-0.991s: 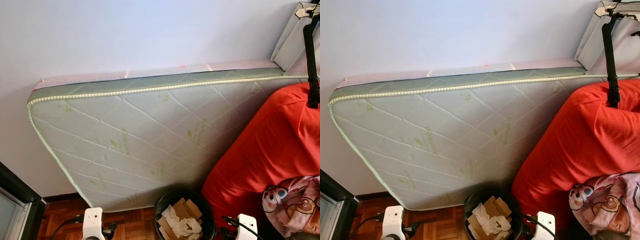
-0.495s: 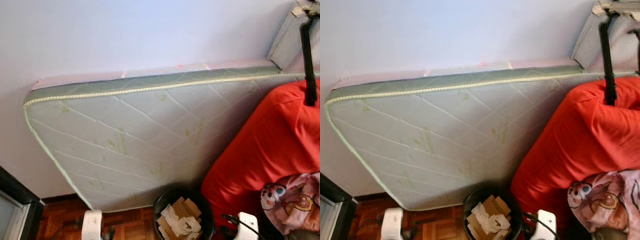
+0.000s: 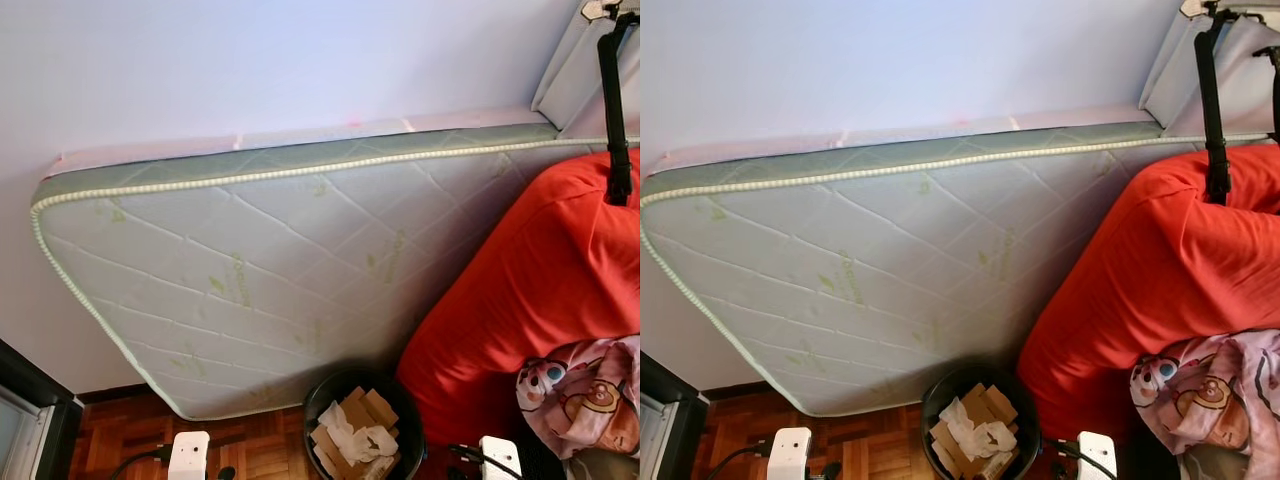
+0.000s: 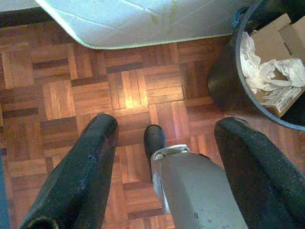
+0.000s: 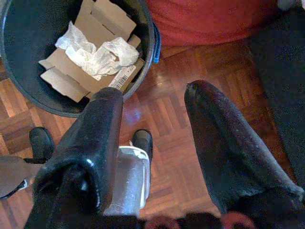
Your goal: Clean up the room
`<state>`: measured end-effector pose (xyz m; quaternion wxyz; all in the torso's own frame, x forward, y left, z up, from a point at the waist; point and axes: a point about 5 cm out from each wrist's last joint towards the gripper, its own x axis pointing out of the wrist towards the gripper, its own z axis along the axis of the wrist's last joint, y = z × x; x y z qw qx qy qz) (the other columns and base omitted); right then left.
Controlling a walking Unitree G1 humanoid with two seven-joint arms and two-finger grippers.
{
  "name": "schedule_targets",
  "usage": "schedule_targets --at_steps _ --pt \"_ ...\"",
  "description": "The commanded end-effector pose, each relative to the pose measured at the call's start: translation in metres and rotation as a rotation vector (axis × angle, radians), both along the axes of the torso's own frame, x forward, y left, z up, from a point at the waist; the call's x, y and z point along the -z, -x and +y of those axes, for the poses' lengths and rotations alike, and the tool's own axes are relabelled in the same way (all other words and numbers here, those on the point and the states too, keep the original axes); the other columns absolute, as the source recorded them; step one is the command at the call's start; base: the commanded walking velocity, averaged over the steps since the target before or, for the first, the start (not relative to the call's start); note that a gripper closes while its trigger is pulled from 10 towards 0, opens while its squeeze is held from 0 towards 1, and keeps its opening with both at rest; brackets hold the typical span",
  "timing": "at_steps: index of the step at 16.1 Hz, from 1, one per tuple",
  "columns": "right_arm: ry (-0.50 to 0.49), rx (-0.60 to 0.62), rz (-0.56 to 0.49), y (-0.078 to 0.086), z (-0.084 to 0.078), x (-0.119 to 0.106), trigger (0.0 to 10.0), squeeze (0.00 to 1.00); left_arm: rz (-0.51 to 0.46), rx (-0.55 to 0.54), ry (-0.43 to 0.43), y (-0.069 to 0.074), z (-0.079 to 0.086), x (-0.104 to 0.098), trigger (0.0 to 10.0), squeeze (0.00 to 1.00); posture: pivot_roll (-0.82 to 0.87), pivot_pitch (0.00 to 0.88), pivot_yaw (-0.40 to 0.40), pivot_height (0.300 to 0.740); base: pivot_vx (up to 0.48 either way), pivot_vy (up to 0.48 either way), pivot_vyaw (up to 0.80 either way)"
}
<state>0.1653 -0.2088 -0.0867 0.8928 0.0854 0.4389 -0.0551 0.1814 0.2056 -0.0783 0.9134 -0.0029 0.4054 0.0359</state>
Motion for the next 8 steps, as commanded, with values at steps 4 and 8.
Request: schedule_targets --at_steps 4,8 --pt "0.005 0.003 0.008 -0.0001 -0.0027 -0.0002 10.0 0.00 0.013 0.003 -0.004 0.0016 -0.0022 0.0015 10.0 0.00 -0.01 0.115 -0.037 0.740 0.000 0.000 0.00" --pt "0.012 -0.027 0.031 0.0016 -0.0004 0.0013 10.0 0.00 0.015 -0.001 -0.001 0.0029 -0.0032 0.0022 10.0 0.00 -0.01 0.123 -0.041 0.740 0.000 0.000 -0.58"
